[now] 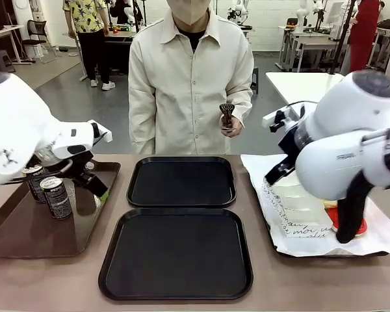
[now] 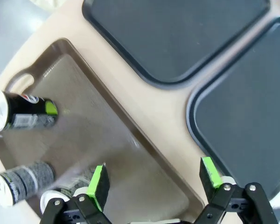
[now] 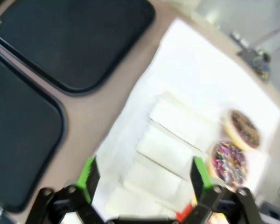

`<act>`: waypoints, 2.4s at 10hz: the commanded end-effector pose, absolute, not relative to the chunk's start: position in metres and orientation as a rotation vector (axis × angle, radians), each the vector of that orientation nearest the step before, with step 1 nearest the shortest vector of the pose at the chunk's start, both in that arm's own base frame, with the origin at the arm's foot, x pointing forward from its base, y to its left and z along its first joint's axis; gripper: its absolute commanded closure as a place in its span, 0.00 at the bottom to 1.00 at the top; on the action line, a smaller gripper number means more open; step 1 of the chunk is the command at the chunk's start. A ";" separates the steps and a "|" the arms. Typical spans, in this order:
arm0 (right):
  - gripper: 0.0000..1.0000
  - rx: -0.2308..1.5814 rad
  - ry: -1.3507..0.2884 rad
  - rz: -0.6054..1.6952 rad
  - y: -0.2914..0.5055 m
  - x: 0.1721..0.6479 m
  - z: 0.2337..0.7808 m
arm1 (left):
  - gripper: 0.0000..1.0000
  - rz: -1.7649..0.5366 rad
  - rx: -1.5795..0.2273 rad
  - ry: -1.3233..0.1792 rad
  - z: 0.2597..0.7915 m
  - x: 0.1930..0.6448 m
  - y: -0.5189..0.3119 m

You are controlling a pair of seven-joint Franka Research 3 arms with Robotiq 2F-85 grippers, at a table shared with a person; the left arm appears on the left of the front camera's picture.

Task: Set up donuts and drinks on trays.
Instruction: Pick up one Pepsi coke and place it on the Flat Tray.

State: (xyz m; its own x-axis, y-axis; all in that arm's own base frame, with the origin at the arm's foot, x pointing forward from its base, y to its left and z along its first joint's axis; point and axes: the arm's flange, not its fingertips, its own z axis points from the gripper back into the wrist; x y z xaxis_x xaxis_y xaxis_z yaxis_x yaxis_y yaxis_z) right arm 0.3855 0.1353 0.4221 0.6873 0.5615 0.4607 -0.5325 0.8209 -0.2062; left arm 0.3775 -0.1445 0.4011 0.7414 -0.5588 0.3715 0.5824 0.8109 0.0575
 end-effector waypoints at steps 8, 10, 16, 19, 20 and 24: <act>0.00 -0.106 -0.306 0.663 0.109 0.289 0.502 | 0.00 -0.622 -0.085 -0.344 0.489 0.319 -0.111; 0.00 -0.106 -0.306 0.663 0.109 0.289 0.502 | 0.00 -0.622 -0.085 -0.344 0.489 0.319 -0.111; 0.00 0.477 -0.326 0.209 0.005 0.286 0.469 | 0.00 -0.264 -0.650 -0.275 0.476 0.350 -0.049; 0.00 0.791 -0.307 -0.046 -0.093 0.285 0.443 | 0.00 -0.067 -0.931 -0.284 0.461 0.344 0.019; 0.00 0.869 -0.310 -0.107 -0.134 0.279 0.432 | 0.00 -0.005 -0.971 -0.309 0.460 0.334 0.047; 0.00 1.066 -0.387 -0.056 -0.219 0.255 0.429 | 0.00 0.152 -1.062 -0.346 0.456 0.307 0.130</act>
